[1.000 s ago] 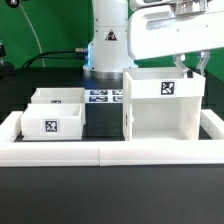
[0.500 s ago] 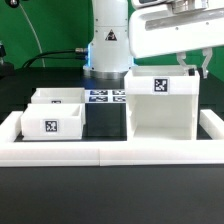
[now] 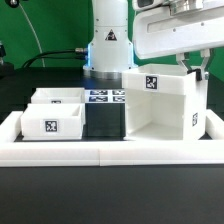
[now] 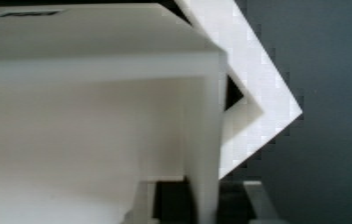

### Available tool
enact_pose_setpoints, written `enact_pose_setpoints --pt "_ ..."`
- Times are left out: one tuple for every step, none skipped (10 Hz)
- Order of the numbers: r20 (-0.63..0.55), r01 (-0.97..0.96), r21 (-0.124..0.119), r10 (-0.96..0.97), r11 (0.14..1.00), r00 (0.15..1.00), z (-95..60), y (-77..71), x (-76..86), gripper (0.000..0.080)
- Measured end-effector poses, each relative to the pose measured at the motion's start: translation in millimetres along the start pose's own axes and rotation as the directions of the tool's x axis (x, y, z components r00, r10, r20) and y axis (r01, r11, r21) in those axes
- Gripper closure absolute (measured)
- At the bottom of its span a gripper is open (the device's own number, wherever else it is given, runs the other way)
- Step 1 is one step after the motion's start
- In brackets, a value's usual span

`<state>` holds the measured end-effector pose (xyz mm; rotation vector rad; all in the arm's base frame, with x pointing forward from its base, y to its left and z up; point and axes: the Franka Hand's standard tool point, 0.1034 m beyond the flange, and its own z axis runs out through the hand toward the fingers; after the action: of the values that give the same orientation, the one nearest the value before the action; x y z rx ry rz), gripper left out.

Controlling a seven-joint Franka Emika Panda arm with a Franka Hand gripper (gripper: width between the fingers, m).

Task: Assemble drawer

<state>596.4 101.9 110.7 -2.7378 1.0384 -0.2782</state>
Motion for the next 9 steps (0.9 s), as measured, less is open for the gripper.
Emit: enact_pose_setpoints --pt "0.001 -0.060 0.009 0.060 0.998 0.998 -1.6 -2.6 -0.6 0.0751" --pt "0.003 -0.103 0.013 0.103 0.995 0.995 -1.7 -3.1 -0.7 0.0751" --pt "0.006 -0.154 0.015 0.154 0.988 0.988 -2.0 -2.3 0.4 0.0751" --pt "0.009 -0.188 0.018 0.188 0.982 0.982 -2.1 -1.9 0.9 0.0751" --pt "0.013 -0.260 0.021 0.260 0.965 0.966 -2.2 -0.8 2.2 0.0750" --pt "0.018 -0.406 0.029 0.405 0.914 0.914 -1.6 2.0 2.0 0.0750" --pt "0.030 -0.537 0.020 0.536 0.843 0.843 -0.3 4.2 -0.7 0.0747" --pt "0.046 -0.637 0.001 0.636 0.771 0.770 0.5 5.6 -2.1 0.0746" --pt "0.052 -0.690 -0.005 0.690 0.724 0.722 2.1 6.5 -3.4 0.0746"
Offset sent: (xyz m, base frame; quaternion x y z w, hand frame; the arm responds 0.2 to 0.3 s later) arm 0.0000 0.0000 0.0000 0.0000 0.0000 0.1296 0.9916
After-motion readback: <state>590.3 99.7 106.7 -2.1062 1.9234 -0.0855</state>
